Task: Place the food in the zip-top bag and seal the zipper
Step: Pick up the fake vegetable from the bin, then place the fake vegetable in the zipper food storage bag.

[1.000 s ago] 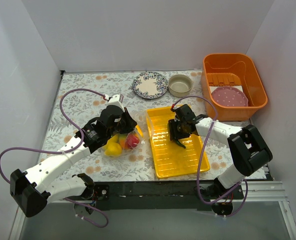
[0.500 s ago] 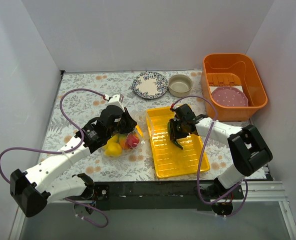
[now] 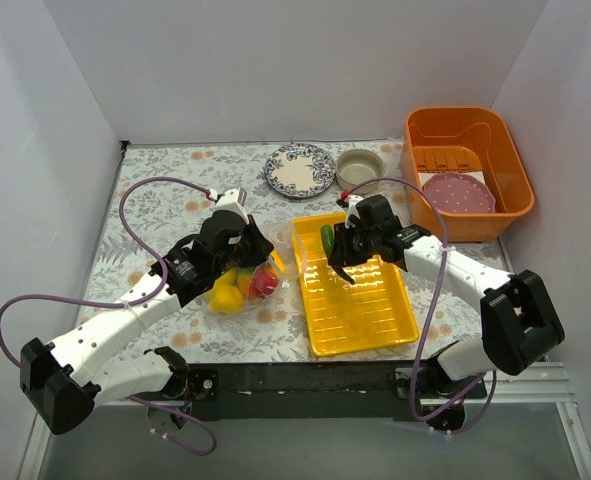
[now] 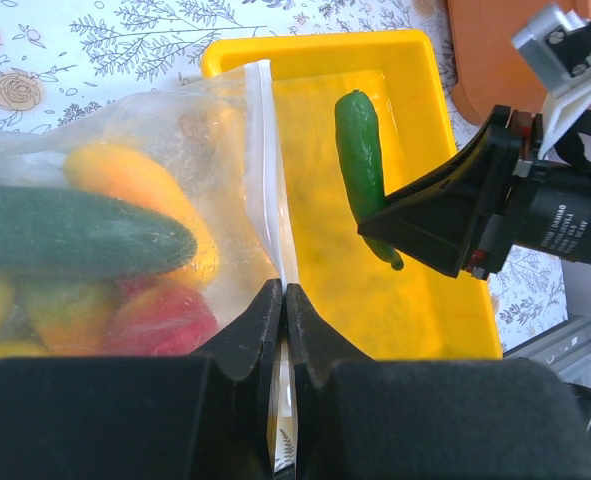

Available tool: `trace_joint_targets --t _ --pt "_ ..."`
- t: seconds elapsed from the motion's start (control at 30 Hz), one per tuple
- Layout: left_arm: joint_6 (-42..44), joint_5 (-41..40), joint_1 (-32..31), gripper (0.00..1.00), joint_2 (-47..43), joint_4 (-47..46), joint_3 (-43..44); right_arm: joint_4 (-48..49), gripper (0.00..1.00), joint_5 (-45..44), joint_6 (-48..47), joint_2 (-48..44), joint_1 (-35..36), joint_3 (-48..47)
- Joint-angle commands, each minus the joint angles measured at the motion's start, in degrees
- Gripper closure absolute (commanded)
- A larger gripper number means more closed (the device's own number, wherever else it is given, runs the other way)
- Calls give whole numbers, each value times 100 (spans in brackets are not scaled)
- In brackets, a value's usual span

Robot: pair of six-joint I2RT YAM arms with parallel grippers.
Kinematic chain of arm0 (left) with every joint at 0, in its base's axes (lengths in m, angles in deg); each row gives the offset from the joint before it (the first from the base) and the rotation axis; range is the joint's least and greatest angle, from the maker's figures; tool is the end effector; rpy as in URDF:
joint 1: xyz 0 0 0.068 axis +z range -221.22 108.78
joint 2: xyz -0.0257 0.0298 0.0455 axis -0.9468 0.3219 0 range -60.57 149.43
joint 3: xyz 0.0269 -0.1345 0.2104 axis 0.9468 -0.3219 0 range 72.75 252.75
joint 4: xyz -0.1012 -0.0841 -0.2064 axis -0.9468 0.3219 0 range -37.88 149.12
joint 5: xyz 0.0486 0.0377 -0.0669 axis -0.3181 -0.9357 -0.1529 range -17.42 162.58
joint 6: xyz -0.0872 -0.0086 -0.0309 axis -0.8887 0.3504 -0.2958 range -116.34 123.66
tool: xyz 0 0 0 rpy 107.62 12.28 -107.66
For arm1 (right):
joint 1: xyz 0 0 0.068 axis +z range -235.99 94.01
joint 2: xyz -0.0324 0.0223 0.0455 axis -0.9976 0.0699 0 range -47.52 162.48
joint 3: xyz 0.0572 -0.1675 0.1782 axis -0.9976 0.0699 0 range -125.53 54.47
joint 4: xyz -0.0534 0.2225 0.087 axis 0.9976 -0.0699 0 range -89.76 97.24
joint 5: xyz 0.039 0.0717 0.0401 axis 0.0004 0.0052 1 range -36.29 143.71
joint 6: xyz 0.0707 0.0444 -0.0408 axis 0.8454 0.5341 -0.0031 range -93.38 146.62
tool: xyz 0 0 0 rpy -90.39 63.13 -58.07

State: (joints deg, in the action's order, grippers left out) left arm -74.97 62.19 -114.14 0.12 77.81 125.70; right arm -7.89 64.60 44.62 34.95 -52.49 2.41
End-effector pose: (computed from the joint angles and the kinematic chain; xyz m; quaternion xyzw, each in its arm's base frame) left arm 0.2045 -0.1695 0.2669 -0.3098 0.8216 -0.3728 0.3001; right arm 0.2614 0.1920 0.1782 -0.1599 0.9083 0.2427 0.3010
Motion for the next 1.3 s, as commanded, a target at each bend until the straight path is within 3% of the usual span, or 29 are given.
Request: trace_joint_targets --t 0.0,0.37,0.53,1.27 --pt "14 64 11 100 -39 -29 14 406 74 851 -147 -276 -1 -244" --pt "23 73 11 100 31 -64 40 678 73 2249 -376 -443 8 -411" --pt "49 64 11 100 57 -64 58 697 72 2935 -587 3 104 -542" --pt "-21 -15 11 99 -127 6 31 -638 69 3173 -1325 2158 578 -2782"
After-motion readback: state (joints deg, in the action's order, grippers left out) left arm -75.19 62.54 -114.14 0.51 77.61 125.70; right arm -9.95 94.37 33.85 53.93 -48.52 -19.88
